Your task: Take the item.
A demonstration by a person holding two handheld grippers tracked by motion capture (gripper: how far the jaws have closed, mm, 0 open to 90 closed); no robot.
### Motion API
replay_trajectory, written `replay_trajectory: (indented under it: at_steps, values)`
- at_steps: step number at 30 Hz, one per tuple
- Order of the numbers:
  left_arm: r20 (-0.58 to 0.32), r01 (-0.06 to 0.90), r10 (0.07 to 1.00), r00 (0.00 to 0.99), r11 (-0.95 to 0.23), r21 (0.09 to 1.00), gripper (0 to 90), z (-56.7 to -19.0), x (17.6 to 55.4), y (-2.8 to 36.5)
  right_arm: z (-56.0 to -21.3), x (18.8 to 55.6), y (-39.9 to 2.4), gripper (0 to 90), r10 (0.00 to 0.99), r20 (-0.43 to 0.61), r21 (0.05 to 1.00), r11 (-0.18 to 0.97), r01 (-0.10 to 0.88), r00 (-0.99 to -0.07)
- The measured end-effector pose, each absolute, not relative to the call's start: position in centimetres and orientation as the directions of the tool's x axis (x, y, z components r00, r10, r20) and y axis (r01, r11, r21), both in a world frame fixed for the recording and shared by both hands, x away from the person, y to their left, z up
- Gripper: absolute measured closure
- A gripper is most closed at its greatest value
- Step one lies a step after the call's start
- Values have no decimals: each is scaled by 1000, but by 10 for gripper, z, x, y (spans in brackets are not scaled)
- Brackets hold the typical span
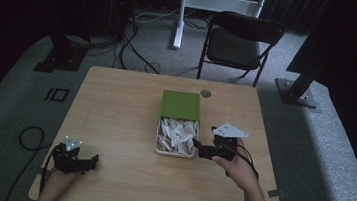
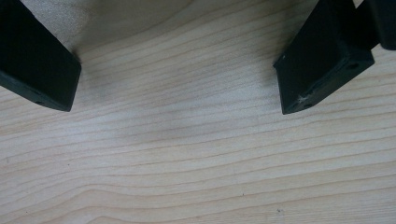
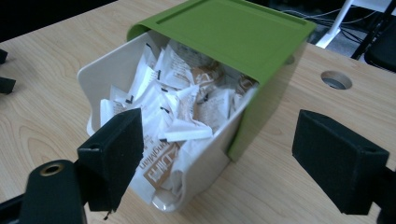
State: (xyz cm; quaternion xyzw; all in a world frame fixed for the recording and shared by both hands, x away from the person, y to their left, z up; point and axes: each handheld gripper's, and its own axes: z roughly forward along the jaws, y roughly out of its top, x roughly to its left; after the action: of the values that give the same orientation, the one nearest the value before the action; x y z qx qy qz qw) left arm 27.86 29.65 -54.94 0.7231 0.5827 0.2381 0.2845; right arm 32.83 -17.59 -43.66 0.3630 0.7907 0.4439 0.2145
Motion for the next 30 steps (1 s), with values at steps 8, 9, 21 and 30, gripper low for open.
replay_trajectory:
  at_steps: [8,9,21,30]
  values:
    - [12,706,977,215,-163,690,7,-549,278,297,-438,335,-159,224,752,-26,857,356,373,-658]
    - [12,706,977,214,-163,690,7,-549,278,297,-438,336,-157,233,747,-30,855,363,371,-664]
    - [16,706,976,217,-168,688,7,-549,278,297,-444,350,-132,359,716,-53,831,418,367,-696]
    - [13,706,976,216,-165,689,7,-549,278,297,-453,361,-121,379,708,-61,793,463,397,-703]
